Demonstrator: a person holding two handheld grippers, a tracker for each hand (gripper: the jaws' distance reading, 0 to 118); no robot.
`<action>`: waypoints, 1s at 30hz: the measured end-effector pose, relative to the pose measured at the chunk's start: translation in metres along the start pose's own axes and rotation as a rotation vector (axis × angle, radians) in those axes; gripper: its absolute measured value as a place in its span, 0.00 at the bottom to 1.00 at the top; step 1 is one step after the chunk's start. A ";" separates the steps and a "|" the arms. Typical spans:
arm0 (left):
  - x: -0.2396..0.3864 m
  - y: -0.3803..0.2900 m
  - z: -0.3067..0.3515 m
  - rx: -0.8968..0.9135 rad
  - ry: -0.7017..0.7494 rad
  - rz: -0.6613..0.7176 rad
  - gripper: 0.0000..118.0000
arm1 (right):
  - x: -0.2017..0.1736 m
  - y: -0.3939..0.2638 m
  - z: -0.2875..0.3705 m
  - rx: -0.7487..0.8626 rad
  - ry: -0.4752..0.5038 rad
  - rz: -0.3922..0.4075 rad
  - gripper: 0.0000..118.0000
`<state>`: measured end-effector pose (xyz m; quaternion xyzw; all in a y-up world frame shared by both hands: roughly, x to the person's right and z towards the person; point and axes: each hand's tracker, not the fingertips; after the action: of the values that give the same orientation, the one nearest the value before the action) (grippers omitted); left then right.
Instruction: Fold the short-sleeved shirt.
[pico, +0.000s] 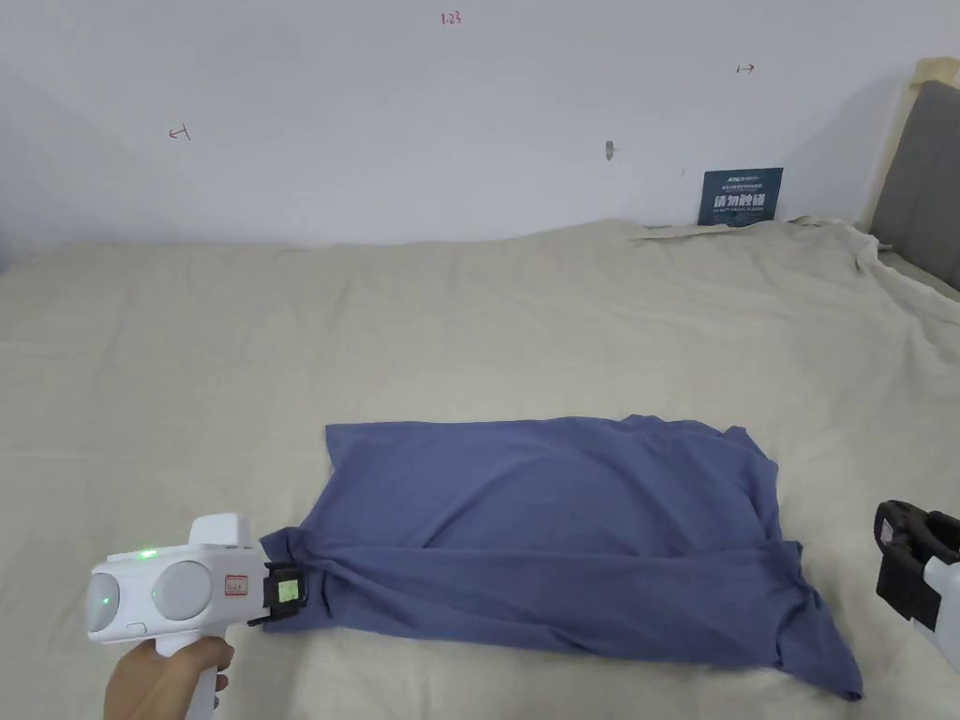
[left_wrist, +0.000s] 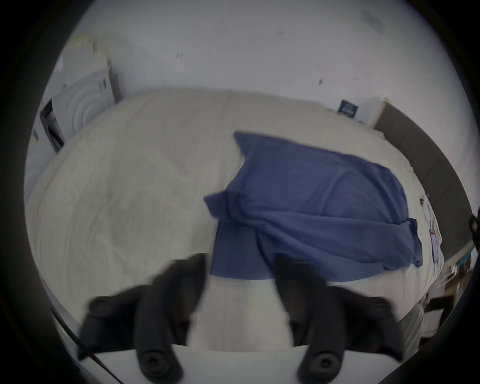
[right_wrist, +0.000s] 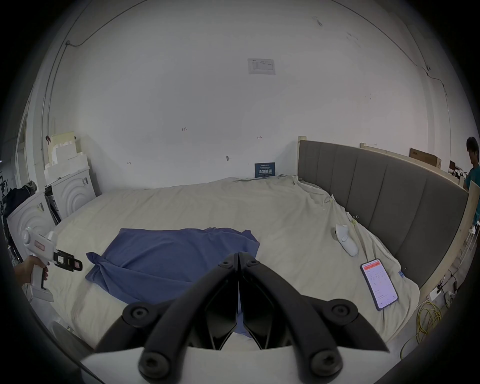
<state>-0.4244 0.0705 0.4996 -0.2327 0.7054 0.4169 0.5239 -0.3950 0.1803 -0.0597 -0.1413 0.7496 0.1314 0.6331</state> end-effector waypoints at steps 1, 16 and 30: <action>-0.003 0.001 -0.011 -0.032 0.016 0.020 0.71 | 0.001 -0.001 -0.003 -0.007 -0.001 -0.006 0.00; 0.004 -0.007 -0.049 -0.080 0.058 -0.113 0.06 | 0.009 -0.038 -0.064 -0.219 -0.033 -0.026 0.03; -0.002 0.004 -0.016 -0.017 -0.031 -0.083 0.04 | 0.018 -0.130 -0.139 -0.545 -0.030 -0.001 0.57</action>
<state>-0.4359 0.0592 0.5048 -0.2599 0.6835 0.4041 0.5496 -0.4756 0.0064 -0.0566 -0.3048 0.6771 0.3302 0.5828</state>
